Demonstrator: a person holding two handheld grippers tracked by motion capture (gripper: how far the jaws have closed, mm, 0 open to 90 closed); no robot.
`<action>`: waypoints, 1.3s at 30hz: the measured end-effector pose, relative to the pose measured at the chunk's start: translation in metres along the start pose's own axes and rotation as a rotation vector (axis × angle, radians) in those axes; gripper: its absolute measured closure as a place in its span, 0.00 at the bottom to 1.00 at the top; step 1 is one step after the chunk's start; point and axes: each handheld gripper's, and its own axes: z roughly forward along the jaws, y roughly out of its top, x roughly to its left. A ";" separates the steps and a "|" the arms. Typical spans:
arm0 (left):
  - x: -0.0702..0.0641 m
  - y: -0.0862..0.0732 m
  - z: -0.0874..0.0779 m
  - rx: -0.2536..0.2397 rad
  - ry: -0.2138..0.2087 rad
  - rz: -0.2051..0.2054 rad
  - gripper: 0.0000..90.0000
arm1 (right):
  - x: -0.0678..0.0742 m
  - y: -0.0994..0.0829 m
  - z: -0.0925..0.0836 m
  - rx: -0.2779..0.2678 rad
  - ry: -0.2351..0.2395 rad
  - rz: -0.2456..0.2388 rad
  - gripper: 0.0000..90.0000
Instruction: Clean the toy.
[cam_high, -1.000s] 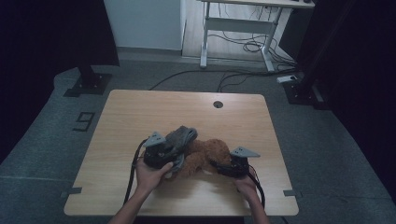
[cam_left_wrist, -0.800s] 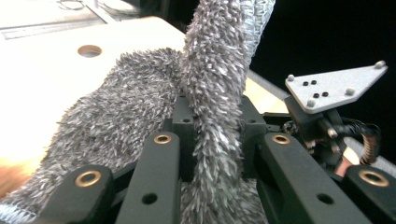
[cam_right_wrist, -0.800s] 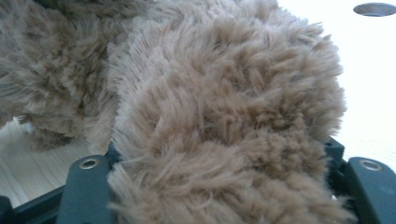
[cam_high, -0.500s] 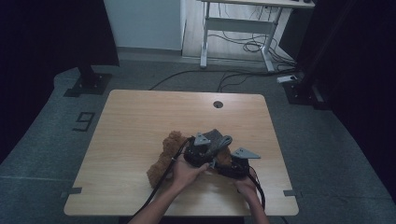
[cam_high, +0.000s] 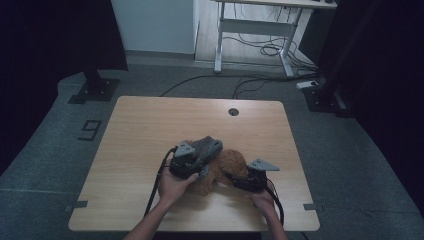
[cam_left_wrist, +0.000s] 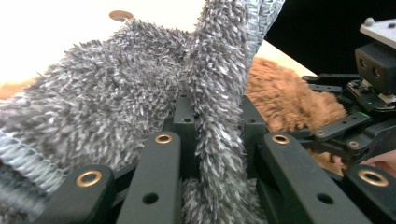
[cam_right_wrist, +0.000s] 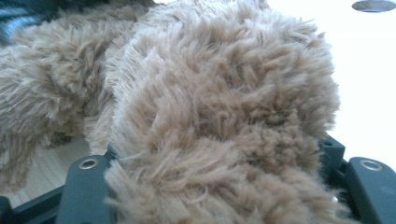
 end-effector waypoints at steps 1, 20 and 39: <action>0.004 -0.001 -0.004 -0.006 0.006 -0.007 0.83 | 0.000 0.000 0.000 -0.001 0.000 0.001 0.36; 0.070 -0.036 -0.042 0.010 0.125 -0.167 0.83 | -0.001 -0.002 0.001 -0.010 0.001 0.006 0.36; -0.003 0.038 -0.020 -0.052 0.034 0.012 0.82 | -0.001 -0.003 0.000 -0.014 -0.002 0.005 0.36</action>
